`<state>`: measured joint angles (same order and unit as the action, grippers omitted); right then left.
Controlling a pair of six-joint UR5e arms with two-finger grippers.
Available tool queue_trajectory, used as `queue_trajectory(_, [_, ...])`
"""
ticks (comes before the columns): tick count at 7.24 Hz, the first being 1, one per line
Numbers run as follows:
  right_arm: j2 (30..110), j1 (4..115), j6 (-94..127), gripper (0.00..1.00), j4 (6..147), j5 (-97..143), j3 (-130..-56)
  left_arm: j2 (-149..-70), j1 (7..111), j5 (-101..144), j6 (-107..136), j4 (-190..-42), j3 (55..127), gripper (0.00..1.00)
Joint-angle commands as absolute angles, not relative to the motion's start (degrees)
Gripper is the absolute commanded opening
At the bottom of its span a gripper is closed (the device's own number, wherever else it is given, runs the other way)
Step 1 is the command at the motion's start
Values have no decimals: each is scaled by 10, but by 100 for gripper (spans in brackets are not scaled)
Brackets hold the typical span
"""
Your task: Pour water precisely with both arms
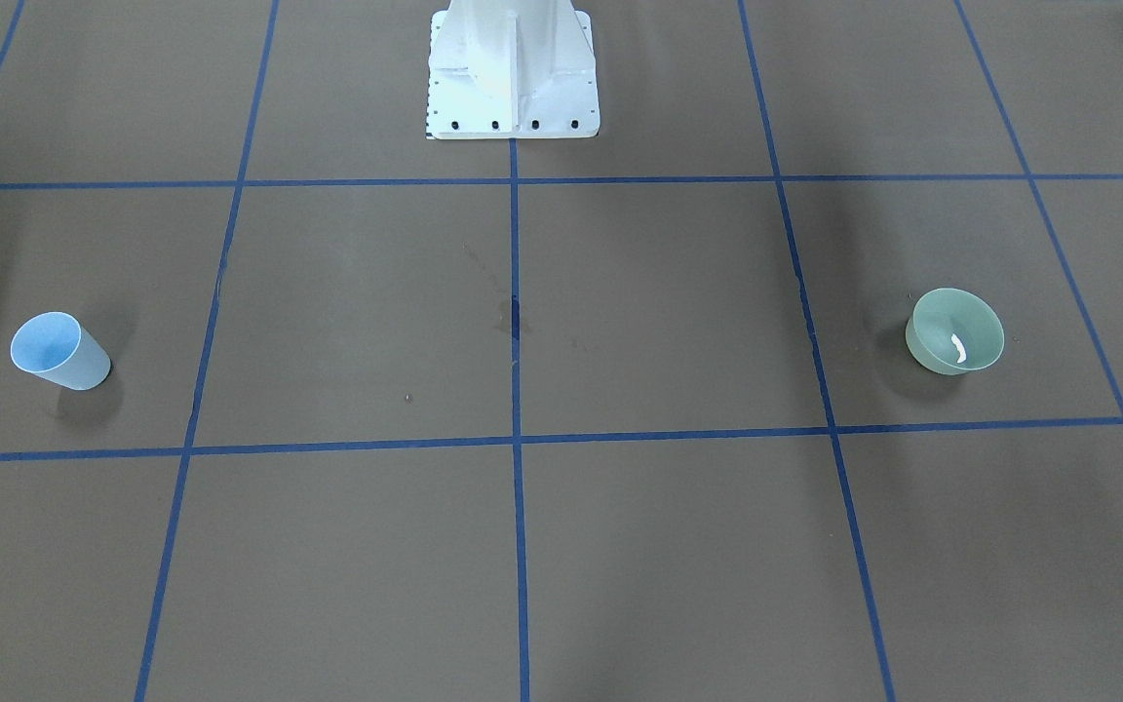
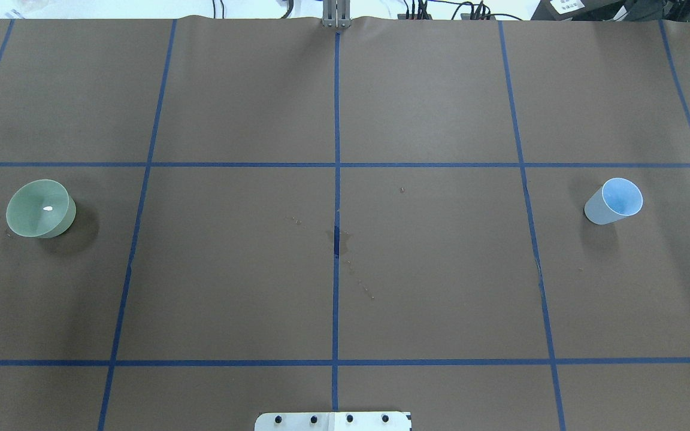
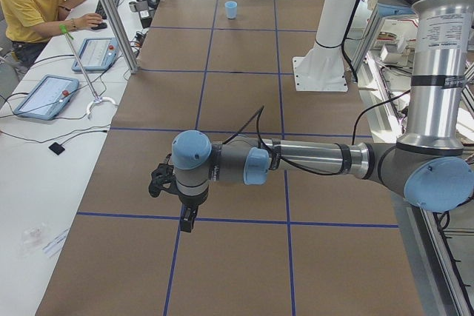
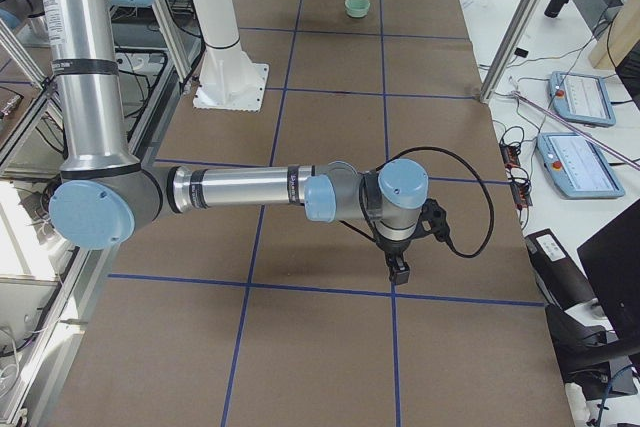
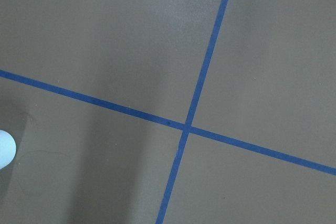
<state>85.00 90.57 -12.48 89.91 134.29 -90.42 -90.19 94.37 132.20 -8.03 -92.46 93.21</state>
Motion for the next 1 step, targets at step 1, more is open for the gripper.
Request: queue_trajectory(1, [852,906,-124,100,898,1346,-904,-901,944,1322,-82,-926,934,100])
